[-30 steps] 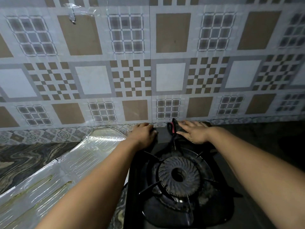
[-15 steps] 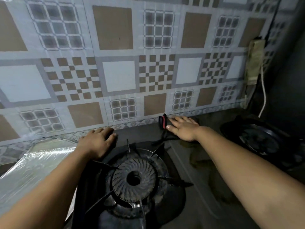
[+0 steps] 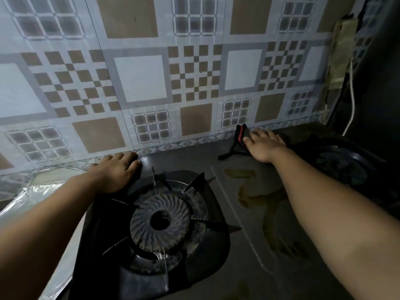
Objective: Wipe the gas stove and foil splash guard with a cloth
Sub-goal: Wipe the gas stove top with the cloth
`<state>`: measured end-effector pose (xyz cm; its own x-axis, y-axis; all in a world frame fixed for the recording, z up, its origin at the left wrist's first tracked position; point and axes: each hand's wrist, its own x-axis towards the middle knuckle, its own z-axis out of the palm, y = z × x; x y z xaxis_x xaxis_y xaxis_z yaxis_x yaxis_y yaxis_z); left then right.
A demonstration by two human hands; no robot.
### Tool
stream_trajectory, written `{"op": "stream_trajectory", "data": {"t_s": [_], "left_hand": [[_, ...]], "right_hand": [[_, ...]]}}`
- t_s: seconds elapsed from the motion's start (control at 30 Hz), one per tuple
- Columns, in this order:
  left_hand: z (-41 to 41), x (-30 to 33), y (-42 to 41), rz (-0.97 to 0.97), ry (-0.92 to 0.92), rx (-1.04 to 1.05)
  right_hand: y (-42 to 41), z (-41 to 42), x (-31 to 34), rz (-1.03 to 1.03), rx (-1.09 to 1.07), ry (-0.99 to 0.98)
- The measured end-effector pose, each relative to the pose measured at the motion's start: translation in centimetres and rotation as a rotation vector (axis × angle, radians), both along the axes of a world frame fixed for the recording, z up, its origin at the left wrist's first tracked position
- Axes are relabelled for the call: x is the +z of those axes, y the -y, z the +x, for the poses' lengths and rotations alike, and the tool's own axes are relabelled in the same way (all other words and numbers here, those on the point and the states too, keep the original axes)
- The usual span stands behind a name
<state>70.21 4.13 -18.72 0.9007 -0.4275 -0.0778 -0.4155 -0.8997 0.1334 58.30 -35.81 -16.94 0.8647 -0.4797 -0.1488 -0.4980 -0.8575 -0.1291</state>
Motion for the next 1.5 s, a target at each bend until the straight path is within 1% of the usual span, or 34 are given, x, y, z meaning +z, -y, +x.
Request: {"op": "stream_trajectory", "data": {"t_s": [0.1,0.17,0.3,0.4,0.57,0.7,0.8,0.87,0.93,1.1,1.2,1.3,1.37,1.43,1.5], "left_hand": [[-0.2,0.6,0.6,0.031,-0.040,0.027],[-0.8,0.9,1.0,0.042,-0.025,0.040],[-1.9,1.2,1.6,0.032,-0.003,0.081],[-1.9,1.2,1.4,0.027,-0.011,0.075],[-1.8,1.1,0.8,-0.001,0.001,0.062],[-1.5,0.7,0.4,-0.018,0.030,0.045],[-1.2,0.3,0.2,-0.018,0.052,0.031],[-0.9,0.2,0.0,-0.017,0.057,0.025],[-0.8,0.1,0.0,-0.016,0.061,0.022],[-0.5,-0.1,0.0,-0.021,0.062,0.022],[-0.7,-0.2,-0.2,-0.016,0.055,0.017],[-1.5,-0.6,-1.7,0.002,0.046,0.044],[-1.4,-0.2,-1.1,-0.017,0.035,0.041],[-1.0,0.5,0.5,-0.023,0.034,0.019],[-1.0,0.9,1.3,-0.013,0.024,0.010]], "right_hand": [[-0.3,0.1,-0.3,0.008,-0.042,0.001],[-1.0,-0.1,-0.2,0.027,-0.049,-0.012],[-3.7,0.1,0.3,0.034,-0.003,-0.027],[-6.8,0.8,0.4,0.018,0.108,-0.026],[-12.2,0.8,0.4,0.034,0.394,-0.010],[-11.7,-1.0,0.8,0.054,0.572,-0.046],[-9.7,-2.3,1.4,0.050,0.634,-0.102],[-8.1,-2.7,1.6,0.047,0.609,-0.110],[-6.3,-2.8,1.6,0.039,0.532,-0.097],[-1.3,-4.3,1.2,0.043,0.220,-0.053],[-1.8,-4.9,0.3,0.032,0.082,-0.009],[-4.6,-5.4,-0.1,0.054,0.030,-0.022],[-5.2,-6.1,0.0,0.049,0.024,-0.019],[-5.4,-6.9,0.3,0.036,0.044,-0.009],[-6.3,-7.7,0.5,0.026,0.111,-0.011]]}}
